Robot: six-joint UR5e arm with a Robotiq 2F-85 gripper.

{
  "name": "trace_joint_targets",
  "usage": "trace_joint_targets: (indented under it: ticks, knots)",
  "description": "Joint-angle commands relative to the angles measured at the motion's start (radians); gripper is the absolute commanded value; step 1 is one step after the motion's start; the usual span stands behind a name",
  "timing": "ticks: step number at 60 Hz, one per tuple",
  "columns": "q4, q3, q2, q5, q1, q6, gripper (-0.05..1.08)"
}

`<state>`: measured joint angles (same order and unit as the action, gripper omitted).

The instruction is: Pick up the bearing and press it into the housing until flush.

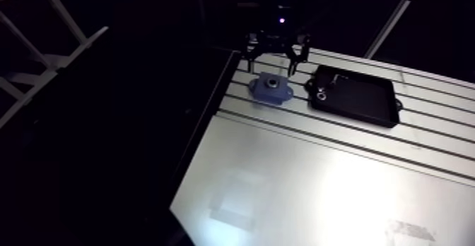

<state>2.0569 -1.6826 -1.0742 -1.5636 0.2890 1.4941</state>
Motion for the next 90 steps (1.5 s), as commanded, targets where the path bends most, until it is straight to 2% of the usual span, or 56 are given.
trace_joint_targets:
  ticks: [1,5,6,7,8,9,10,11,12,13,16,17,18,22,31,43,62,80,90]
  knots:
    - [-0.073,0.053,-0.033,-0.002,-0.009,-0.004,0.00]
    - [-0.084,0.061,-0.034,-0.002,-0.014,-0.005,0.02]
    - [-0.086,0.063,-0.034,-0.002,-0.014,-0.008,0.16]
    - [-0.086,0.063,-0.034,-0.002,-0.014,-0.008,0.16]
    - [-0.086,0.062,-0.034,-0.003,-0.014,-0.014,0.46]
    - [-0.086,0.062,-0.034,-0.003,-0.014,-0.014,0.46]
    - [-0.085,0.061,-0.034,-0.001,-0.014,-0.018,0.71]
    - [-0.085,0.061,-0.034,-0.001,-0.014,-0.018,0.71]
    - [-0.081,0.057,-0.034,0.002,-0.014,-0.020,0.80]
    - [-0.081,0.057,-0.034,0.002,-0.014,-0.020,0.80]
    - [-0.072,0.053,-0.034,0.004,-0.011,-0.030,0.93]
    - [-0.072,0.053,-0.034,0.004,-0.011,-0.030,0.93]
    - [-0.065,0.051,-0.034,0.004,-0.011,-0.052,1.01]
    - [-0.051,0.053,-0.034,0.003,-0.013,-0.115,1.07]
    - [-0.047,0.048,-0.034,-0.002,-0.005,-0.146,1.08]
    - [-0.032,0.048,-0.034,0.004,-0.006,-0.167,1.08]
    - [-0.020,0.037,-0.031,0.001,-0.004,-0.190,1.08]
    - [0.009,-0.002,-0.032,-0.006,-0.008,-0.177,1.08]
    - [0.019,-0.019,-0.032,-0.005,-0.007,-0.172,1.08]
